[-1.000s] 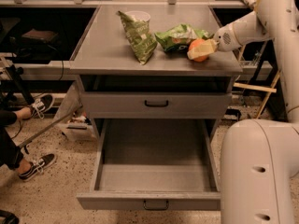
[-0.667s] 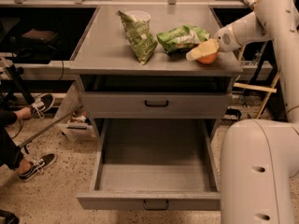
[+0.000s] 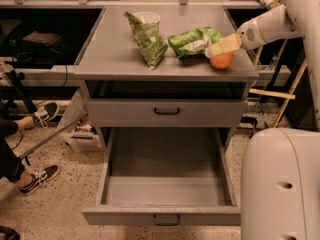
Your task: Pick orange from middle drawer and place on counter
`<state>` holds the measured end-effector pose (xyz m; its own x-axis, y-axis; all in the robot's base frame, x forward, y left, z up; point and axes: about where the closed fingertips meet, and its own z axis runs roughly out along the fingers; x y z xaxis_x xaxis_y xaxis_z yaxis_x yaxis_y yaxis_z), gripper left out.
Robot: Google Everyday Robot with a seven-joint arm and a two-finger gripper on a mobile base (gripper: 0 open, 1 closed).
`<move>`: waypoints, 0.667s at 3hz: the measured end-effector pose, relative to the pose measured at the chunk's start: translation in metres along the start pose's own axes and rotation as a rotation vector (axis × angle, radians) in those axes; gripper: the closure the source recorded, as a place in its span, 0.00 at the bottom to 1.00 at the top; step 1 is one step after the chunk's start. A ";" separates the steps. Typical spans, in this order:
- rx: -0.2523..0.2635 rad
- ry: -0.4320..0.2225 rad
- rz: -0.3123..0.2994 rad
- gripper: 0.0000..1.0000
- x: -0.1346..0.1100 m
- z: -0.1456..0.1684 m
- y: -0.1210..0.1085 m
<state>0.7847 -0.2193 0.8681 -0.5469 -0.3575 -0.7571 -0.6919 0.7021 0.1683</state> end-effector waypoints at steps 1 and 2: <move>0.188 -0.113 -0.015 0.00 -0.043 -0.096 -0.014; 0.386 -0.258 -0.026 0.00 -0.085 -0.228 -0.005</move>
Offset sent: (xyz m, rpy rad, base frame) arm -0.2358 -0.1776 0.3813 -0.0661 -0.6415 -0.5940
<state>0.7271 -0.3327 1.0754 -0.3627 -0.2479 -0.8983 -0.4513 0.8901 -0.0634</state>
